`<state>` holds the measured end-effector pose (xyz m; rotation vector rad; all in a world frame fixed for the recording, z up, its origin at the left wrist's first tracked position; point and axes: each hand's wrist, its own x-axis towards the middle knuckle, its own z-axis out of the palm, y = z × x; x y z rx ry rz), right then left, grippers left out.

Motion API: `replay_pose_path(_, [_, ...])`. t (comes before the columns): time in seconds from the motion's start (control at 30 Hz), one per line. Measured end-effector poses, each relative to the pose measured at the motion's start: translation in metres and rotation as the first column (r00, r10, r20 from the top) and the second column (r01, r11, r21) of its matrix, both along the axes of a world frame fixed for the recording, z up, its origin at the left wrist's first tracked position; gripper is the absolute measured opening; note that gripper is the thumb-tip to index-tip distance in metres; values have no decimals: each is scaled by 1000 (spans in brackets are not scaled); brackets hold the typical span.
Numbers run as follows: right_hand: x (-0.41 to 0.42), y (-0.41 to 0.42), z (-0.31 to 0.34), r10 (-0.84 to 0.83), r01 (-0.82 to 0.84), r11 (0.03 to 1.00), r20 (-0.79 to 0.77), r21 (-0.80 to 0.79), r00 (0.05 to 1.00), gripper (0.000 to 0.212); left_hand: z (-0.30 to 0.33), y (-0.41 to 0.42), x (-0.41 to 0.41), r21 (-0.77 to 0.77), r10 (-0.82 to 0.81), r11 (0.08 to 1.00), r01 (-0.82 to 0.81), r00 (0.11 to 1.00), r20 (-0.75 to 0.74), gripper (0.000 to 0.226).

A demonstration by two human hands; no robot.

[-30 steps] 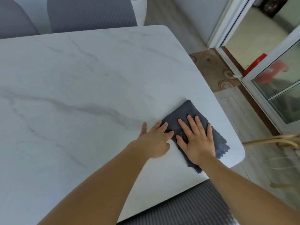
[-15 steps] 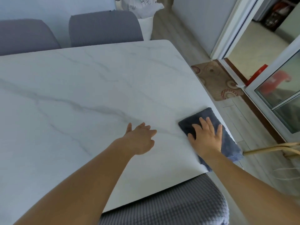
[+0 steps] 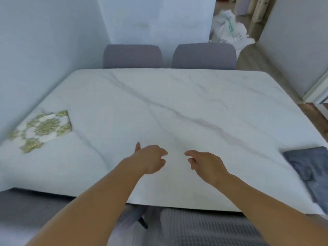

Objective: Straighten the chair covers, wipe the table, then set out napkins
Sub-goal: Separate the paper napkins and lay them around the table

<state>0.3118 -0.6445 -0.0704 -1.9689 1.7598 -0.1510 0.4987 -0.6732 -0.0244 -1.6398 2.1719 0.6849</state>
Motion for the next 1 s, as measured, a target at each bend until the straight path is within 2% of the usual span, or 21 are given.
replay_pose_path(0.13, [100,-1,10,35,-35,999,47,-2,998,26,10,20,104,-22,112,993,-113,993,-32,44])
replay_pose_path(0.23, [172,-2,19,94,-94,996,29,-7,995,28,15,35,178,-22,209,978,-210,977,-30,43])
replay_pose_path(0.33, [225,-5,21,93,-95,995,76,16,993,34,16,46,234,-23,285,958,-285,958,-34,43])
replay_pose_path(0.43, [265,-16,16,80,-108,985,195,137,978,27,11,50,280,-35,375,925,-378,924,-72,42])
replay_pose_path(0.5, [284,-24,14,100,-160,964,269,210,958,27,6,47,304,-32,442,893,-449,888,-129,41])
replay_pose_path(0.6, [306,-44,5,291,-326,933,214,153,933,36,-2,40,327,-29,531,836,-547,823,-201,41])
replay_pose_path(0.67, [321,-60,2,360,-385,915,193,117,913,41,-5,34,337,-33,573,805,-593,790,-219,41])
replay_pose_path(0.77, [343,-86,-2,373,-396,915,217,76,902,43,-7,25,351,-46,631,750,-660,734,-250,39])
replay_pose_path(1.0, [375,-125,-5,341,-377,920,250,110,906,44,-8,-6,379,-145,719,600,-787,610,-333,32])
